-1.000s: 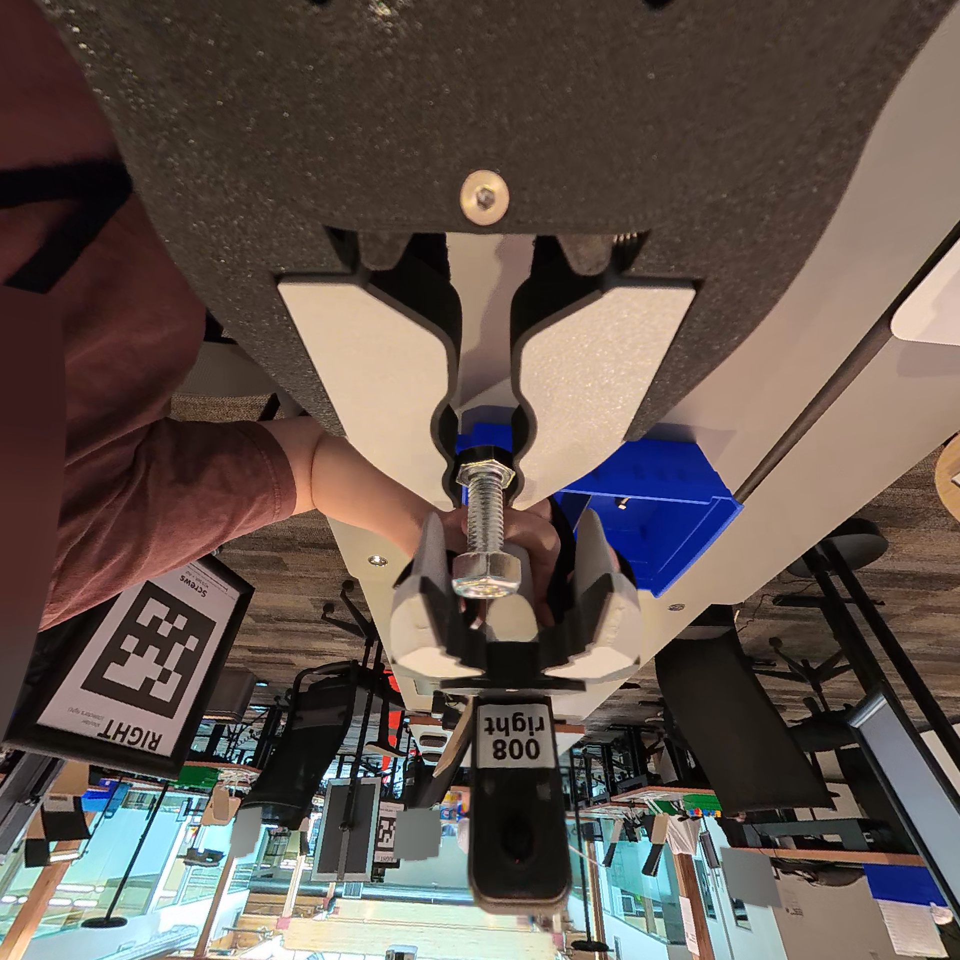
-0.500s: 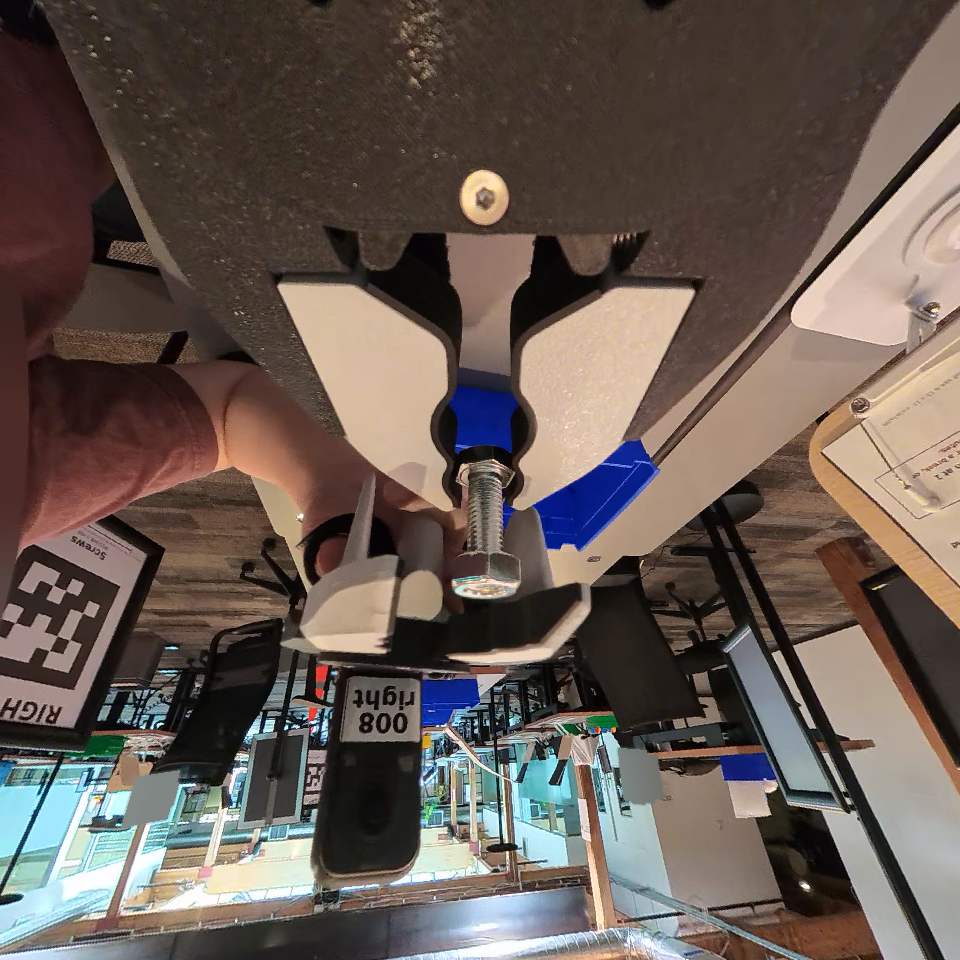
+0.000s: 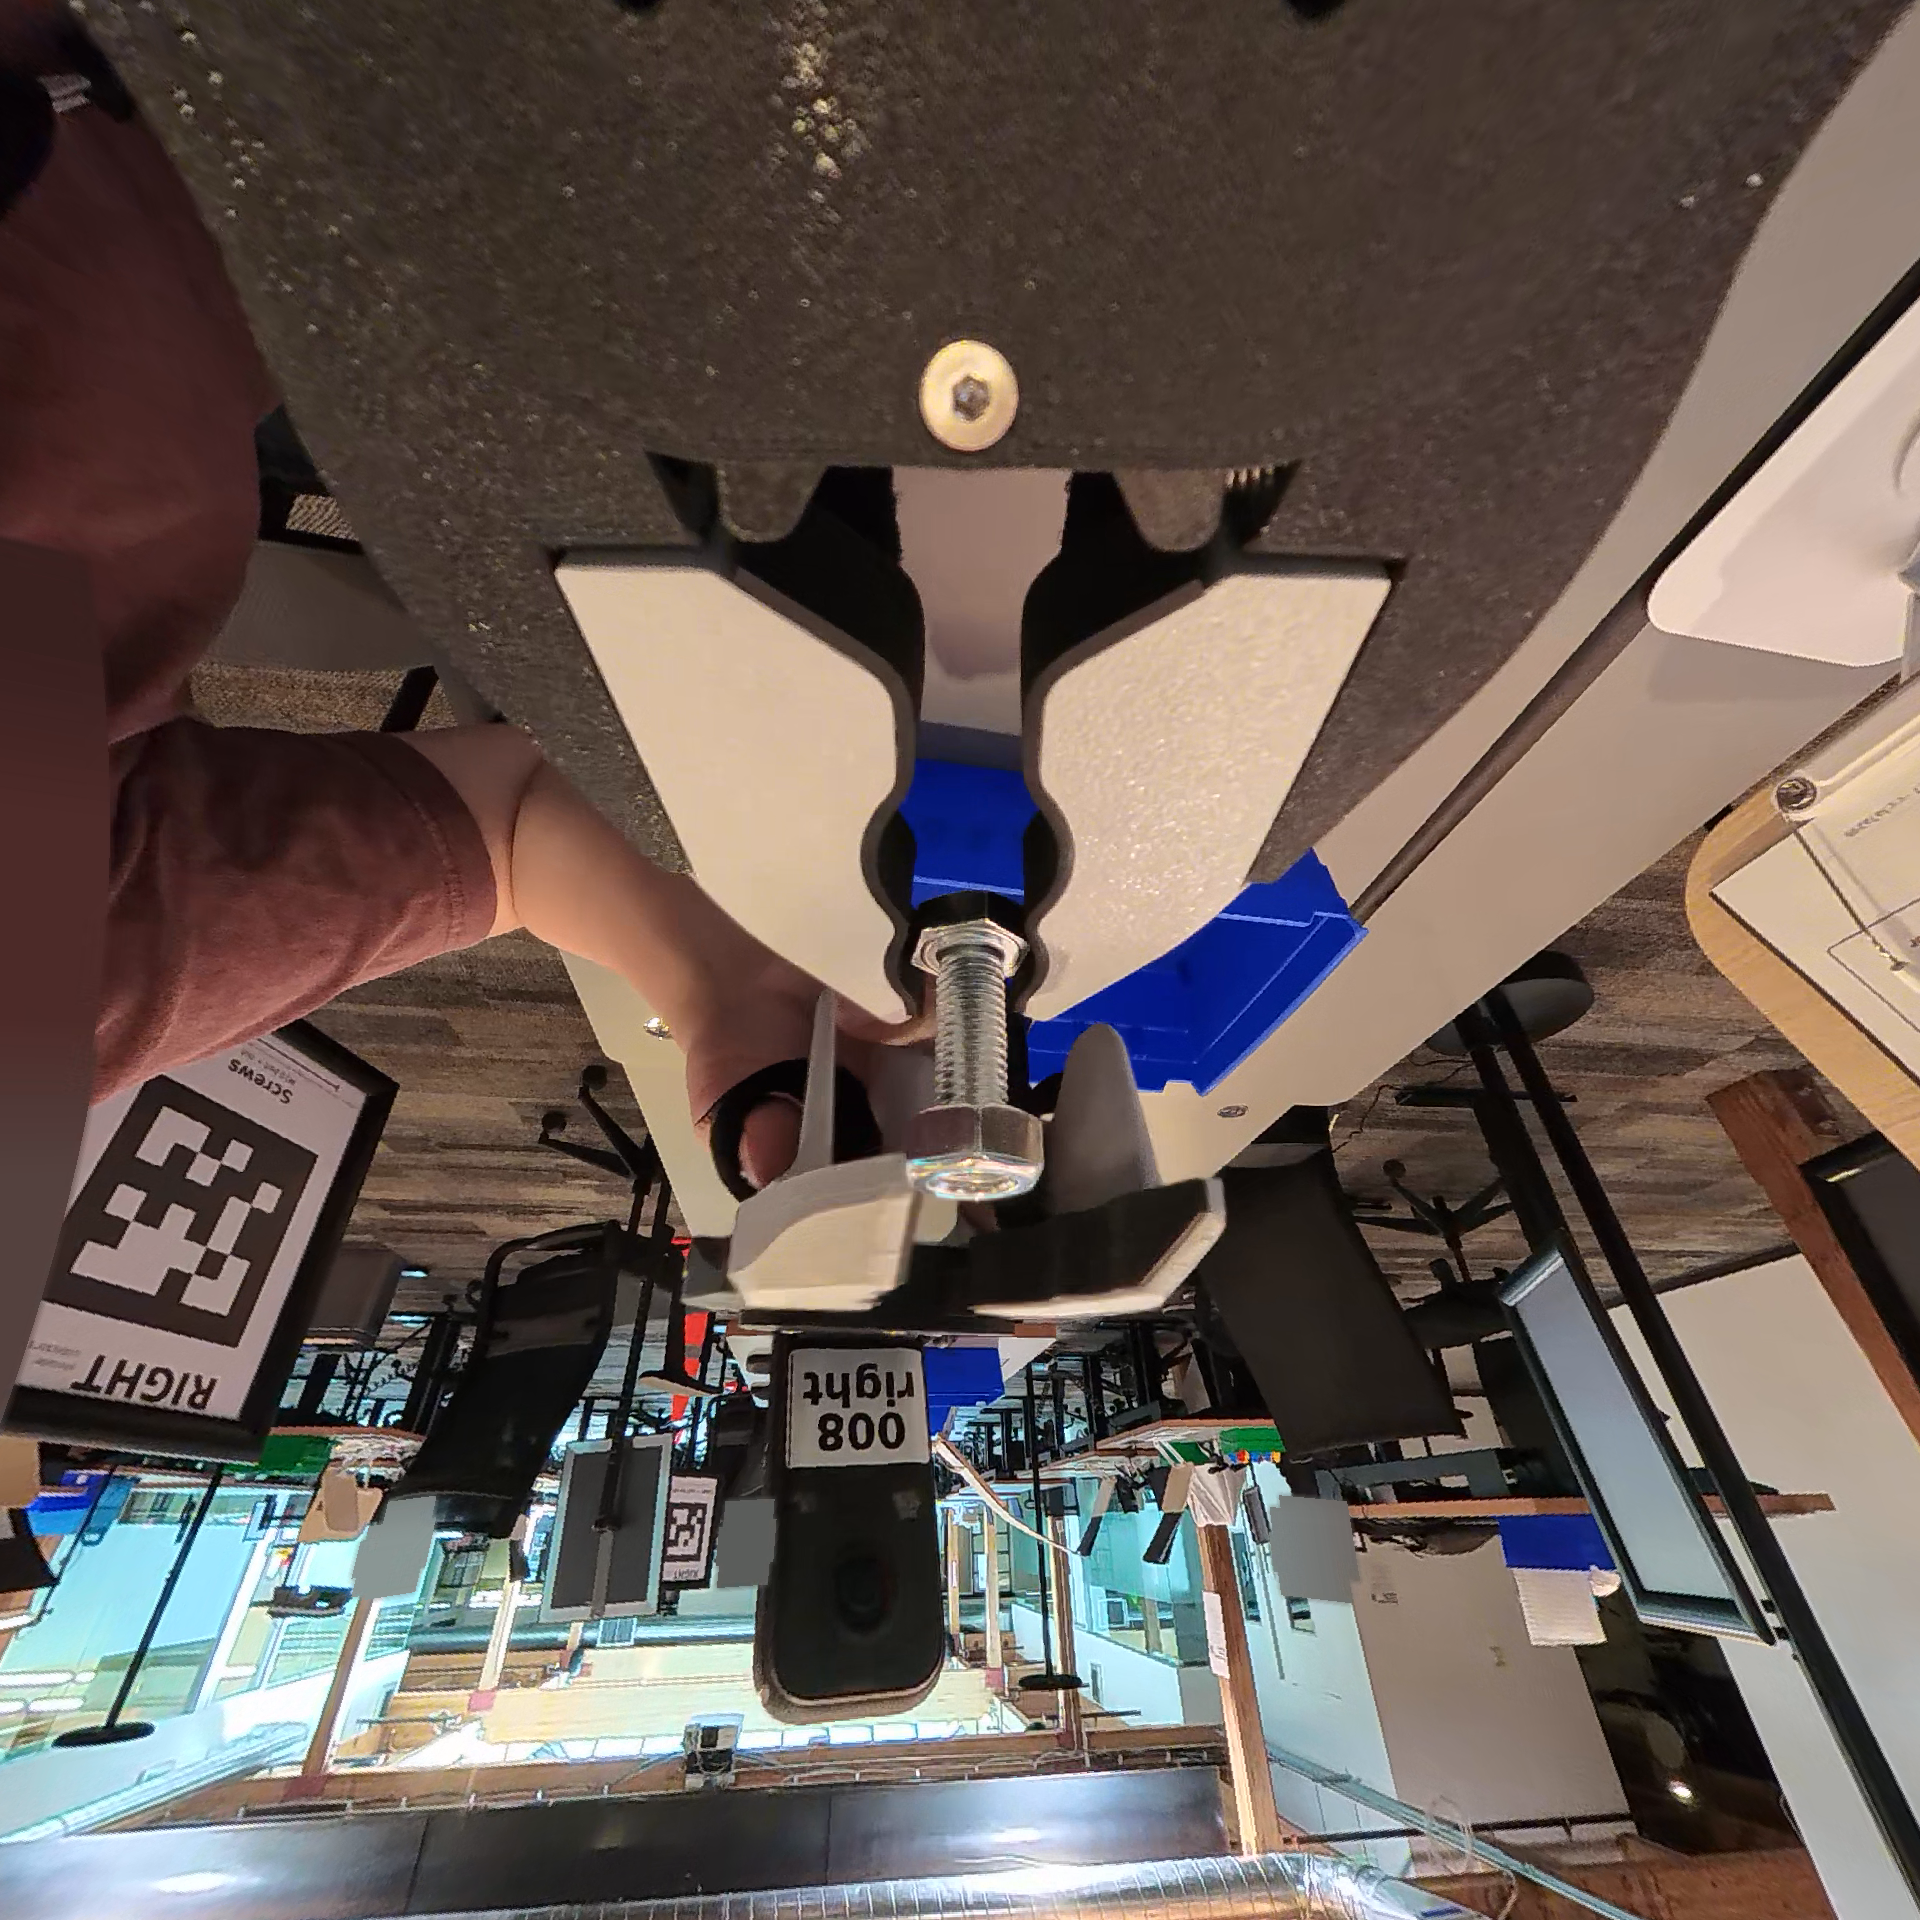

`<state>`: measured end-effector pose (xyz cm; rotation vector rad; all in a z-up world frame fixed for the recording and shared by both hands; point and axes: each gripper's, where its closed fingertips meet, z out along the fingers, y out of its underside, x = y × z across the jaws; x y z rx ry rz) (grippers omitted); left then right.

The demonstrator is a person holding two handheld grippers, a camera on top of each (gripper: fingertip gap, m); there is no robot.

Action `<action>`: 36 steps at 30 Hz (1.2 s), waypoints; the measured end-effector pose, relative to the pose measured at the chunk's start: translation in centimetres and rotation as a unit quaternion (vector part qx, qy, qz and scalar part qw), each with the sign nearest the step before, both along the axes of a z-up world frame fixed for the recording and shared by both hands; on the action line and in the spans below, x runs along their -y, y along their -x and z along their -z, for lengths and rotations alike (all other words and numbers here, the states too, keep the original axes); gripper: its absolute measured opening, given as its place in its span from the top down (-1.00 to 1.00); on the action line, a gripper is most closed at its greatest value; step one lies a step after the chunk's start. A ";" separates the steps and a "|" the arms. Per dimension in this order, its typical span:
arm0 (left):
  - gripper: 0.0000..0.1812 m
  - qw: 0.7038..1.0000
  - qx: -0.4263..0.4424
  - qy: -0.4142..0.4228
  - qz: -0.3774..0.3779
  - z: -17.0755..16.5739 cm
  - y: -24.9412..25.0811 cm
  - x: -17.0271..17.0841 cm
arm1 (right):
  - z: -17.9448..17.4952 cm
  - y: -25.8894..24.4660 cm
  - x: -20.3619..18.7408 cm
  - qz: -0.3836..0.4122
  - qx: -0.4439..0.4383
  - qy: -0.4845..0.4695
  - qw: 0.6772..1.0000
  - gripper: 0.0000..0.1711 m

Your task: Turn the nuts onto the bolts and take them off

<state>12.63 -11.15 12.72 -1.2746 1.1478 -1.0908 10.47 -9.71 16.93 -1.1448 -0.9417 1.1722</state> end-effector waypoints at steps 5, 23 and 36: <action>0.83 1.000 -0.007 -0.001 -0.002 0.3 -0.3 0.1 | 0.3 1.1 0.6 -0.004 0.006 0.000 1.000 0.48; 0.83 1.000 -0.006 0.000 0.003 0.1 -0.1 0.3 | -0.1 0.1 0.5 -0.017 0.000 0.007 1.000 0.48; 0.83 1.000 -0.003 0.007 0.008 0.1 -0.1 0.3 | 0.4 -0.1 -0.3 -0.012 0.007 0.017 1.000 0.49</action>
